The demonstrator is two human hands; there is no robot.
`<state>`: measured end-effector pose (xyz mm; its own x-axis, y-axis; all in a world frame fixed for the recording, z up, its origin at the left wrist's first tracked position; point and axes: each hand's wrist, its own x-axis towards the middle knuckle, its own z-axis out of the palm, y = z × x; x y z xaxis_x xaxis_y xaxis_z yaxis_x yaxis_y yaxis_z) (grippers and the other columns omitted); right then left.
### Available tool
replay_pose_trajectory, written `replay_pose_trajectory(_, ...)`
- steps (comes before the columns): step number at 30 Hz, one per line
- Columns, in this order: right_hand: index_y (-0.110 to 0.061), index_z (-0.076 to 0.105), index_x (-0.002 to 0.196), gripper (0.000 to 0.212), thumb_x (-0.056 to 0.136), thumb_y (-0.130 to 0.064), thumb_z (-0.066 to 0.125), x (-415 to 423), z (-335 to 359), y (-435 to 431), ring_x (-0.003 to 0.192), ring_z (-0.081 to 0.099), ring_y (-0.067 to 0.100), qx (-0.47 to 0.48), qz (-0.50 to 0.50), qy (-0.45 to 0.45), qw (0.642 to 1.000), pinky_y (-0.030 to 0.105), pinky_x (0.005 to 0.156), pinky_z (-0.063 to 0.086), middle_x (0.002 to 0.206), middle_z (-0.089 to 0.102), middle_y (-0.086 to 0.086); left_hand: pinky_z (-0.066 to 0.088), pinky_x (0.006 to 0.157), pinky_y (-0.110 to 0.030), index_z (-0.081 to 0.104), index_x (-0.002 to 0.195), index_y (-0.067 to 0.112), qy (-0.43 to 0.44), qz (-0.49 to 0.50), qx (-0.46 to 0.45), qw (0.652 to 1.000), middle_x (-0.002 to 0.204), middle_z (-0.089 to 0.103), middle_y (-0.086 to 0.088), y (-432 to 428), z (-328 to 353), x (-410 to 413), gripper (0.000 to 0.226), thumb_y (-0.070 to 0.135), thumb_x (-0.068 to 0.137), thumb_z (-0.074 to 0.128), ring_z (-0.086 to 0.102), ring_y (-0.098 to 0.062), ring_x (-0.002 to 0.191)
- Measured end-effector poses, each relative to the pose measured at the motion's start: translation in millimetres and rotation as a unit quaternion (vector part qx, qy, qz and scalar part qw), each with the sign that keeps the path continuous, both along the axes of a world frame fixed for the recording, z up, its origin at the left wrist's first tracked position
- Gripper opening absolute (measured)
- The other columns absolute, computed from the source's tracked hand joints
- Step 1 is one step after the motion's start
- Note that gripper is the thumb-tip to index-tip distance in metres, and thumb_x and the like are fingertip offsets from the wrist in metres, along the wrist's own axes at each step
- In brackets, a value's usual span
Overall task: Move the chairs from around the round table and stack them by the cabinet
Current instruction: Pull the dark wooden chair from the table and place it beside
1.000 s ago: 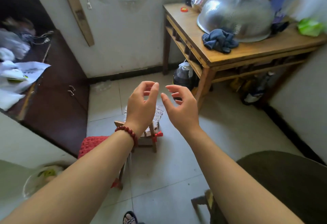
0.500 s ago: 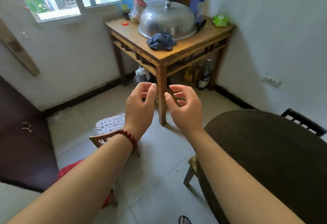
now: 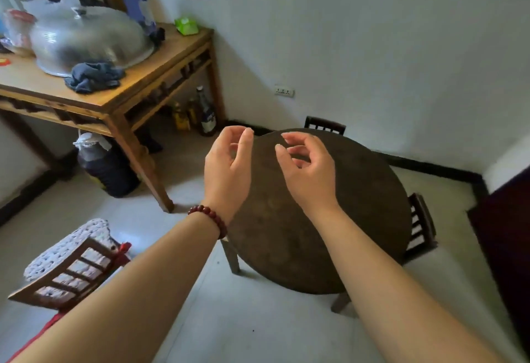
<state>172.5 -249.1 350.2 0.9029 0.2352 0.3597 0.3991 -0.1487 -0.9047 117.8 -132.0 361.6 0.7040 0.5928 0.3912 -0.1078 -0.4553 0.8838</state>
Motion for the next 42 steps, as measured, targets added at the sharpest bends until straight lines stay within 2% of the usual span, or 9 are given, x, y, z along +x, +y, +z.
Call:
replay_pose_trajectory(3,-0.039,0.058,0.103,0.017,0.086,-0.04,0.061,9.5,-2.9,-42.5,0.096,0.057,0.002,-0.009,-0.027,-0.006,1.0,0.014,0.076,0.049,0.106,0.058,-0.018,0.047,0.068,-0.01,0.056,0.097,0.031,0.0,-0.017,-0.007,1.0,0.088,0.061,0.018,-38.0,2.4,17.2,0.024,0.049,0.091,0.042,0.057,0.007,0.084)
replay_pose_trajectory(7,-0.036,0.059,0.103,0.019,0.085,-0.038,0.062,28.2,-6.7,-99.1,0.096,0.056,0.003,-0.012,-0.046,-0.012,0.999,0.016,0.077,0.049,0.107,0.058,-0.015,0.048,0.07,-0.019,0.055,0.097,0.034,0.021,-0.036,-0.008,0.999,0.089,0.061,0.018,-91.2,-1.0,41.4,0.018,0.047,0.092,0.043,0.057,0.005,0.083)
replay_pose_trajectory(12,-0.037,0.059,0.102,0.017,0.086,-0.038,0.061,62.3,-11.5,-176.8,0.095,0.055,-0.001,-0.015,-0.035,-0.013,0.999,0.01,0.075,0.047,0.106,0.059,-0.015,0.041,0.065,-0.005,0.056,0.102,0.028,0.027,-0.036,-0.015,0.999,0.092,0.061,0.016,-169.7,-8.5,73.4,0.027,0.048,0.092,0.041,0.055,0.008,0.086)
replay_pose_trajectory(16,-0.037,0.059,0.101,0.016,0.086,-0.036,0.062,92.7,-14.6,-239.2,0.094,0.057,0.003,-0.023,-0.028,-0.023,0.999,0.016,0.077,0.051,0.104,0.058,-0.018,0.041,0.066,-0.008,0.055,0.104,0.029,0.041,-0.031,-0.029,0.998,0.095,0.059,0.017,-236.6,-20.3,103.2,0.024,0.046,0.093,0.042,0.056,0.006,0.087)
replay_pose_trajectory(19,-0.034,0.061,0.101,0.015,0.086,-0.034,0.063,113.4,-19.7,-281.1,0.094,0.058,0.005,-0.027,-0.027,-0.011,0.999,0.022,0.078,0.054,0.105,0.059,-0.016,0.041,0.063,-0.003,0.055,0.105,0.029,0.041,-0.024,-0.047,0.998,0.094,0.059,0.018,-280.1,-27.1,124.0,0.025,0.046,0.093,0.041,0.055,0.01,0.087)
replay_pose_trajectory(23,-0.029,0.064,0.102,0.017,0.086,-0.031,0.064,134.0,-27.9,-322.2,0.093,0.059,0.006,-0.025,-0.027,0.002,0.999,0.026,0.078,0.055,0.105,0.061,-0.012,0.041,0.062,-0.004,0.054,0.102,0.03,0.05,-0.017,-0.048,0.997,0.093,0.059,0.017,-321.2,-33.3,145.0,0.023,0.046,0.093,0.041,0.054,0.011,0.086)
replay_pose_trajectory(29,-0.026,0.065,0.099,0.013,0.086,-0.027,0.065,167.3,-39.4,-353.1,0.091,0.06,0.01,-0.011,-0.026,0.012,1.0,0.027,0.075,0.055,0.102,0.062,-0.009,0.04,0.064,0.0,0.056,0.105,0.025,0.064,-0.024,-0.045,0.997,0.094,0.06,0.015,-348.2,-43.5,174.2,0.026,0.044,0.093,0.041,0.054,0.01,0.086)
replay_pose_trajectory(37,-0.027,0.065,0.092,0.005,0.087,-0.027,0.064,231.1,-58.0,-353.0,0.091,0.059,0.007,-0.049,-0.011,0.018,0.999,0.019,0.075,0.052,0.102,0.059,-0.011,0.042,0.064,-0.003,0.055,0.103,0.027,0.074,-0.008,-0.043,0.996,0.093,0.059,0.016,-347.0,-62.0,241.6,0.022,0.043,0.094,0.042,0.056,0.006,0.085)
replay_pose_trajectory(42,-0.025,0.065,0.092,0.006,0.086,-0.026,0.064,280.5,-60.1,-345.0,0.093,0.059,0.01,-0.07,0.01,0.017,0.997,0.023,0.079,0.054,0.107,0.061,-0.004,0.045,0.071,-0.016,0.055,0.106,0.027,0.094,-0.003,-0.06,0.994,0.099,0.061,0.01,-341.7,-70.9,287.9,0.023,0.043,0.094,0.043,0.058,-0.004,0.09)
